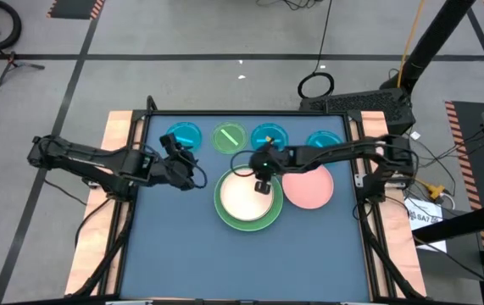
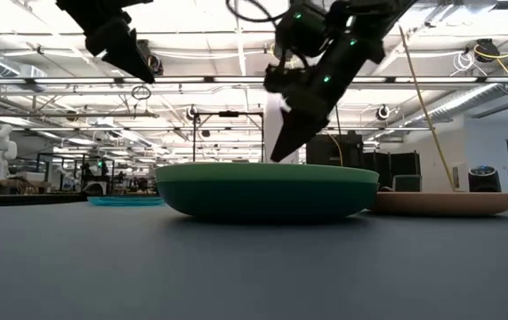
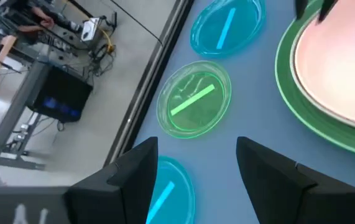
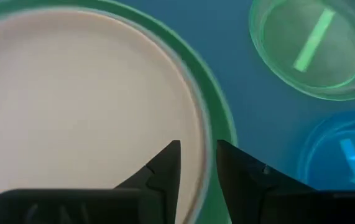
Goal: Stack plastic plates
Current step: Remove the light orange plate from the stacked plates, then stack the light orange plate on the orange plate, then remove the light orange plate from the orange plate to the middle left of the table
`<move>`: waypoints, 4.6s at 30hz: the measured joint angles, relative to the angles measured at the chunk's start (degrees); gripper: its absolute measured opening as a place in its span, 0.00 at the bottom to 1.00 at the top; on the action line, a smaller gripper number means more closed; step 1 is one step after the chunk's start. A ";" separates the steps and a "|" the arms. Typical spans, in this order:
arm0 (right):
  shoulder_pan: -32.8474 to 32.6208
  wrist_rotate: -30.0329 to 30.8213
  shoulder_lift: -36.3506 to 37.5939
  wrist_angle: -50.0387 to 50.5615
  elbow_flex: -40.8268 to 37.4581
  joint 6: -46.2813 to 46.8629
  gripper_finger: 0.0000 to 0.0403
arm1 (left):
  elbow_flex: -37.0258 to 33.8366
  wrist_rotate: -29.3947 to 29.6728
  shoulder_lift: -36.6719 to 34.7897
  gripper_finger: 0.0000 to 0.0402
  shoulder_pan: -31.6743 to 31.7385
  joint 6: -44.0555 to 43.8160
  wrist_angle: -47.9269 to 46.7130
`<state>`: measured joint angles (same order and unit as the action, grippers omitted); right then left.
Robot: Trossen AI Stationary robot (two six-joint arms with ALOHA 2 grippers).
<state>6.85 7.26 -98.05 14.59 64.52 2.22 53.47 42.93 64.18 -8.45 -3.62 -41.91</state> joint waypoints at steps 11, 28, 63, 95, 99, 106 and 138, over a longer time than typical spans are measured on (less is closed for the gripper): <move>0.02 0.34 -5.30 0.02 2.48 -1.88 0.24 | 0.02 -0.04 0.61 0.56 -1.01 0.31 -1.21; 0.00 6.50 -2.81 0.39 2.40 -3.06 0.01 | 0.02 -0.06 0.64 0.56 -1.03 0.44 -1.13; 10.49 20.10 23.74 30.67 2.36 0.19 0.00 | 0.04 -0.06 0.64 0.56 -1.07 2.41 1.04; 14.08 7.53 22.19 -7.70 -31.66 20.68 0.00 | 0.07 -0.43 0.68 0.56 -1.22 2.47 1.46; 13.69 -1.75 22.36 -3.45 -31.47 25.67 0.00 | 0.07 -0.44 0.68 0.56 -1.29 2.47 1.48; 13.32 -15.10 23.88 7.08 -29.54 28.80 0.00 | 0.07 -0.45 0.68 0.56 -1.33 2.40 1.47; -19.00 -2.87 18.68 28.91 -16.30 35.17 0.37 | 0.07 -0.63 0.64 0.56 -1.27 14.66 10.43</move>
<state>-12.14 4.39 -79.37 43.51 48.23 37.40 53.54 42.30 64.82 -9.72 11.04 -31.48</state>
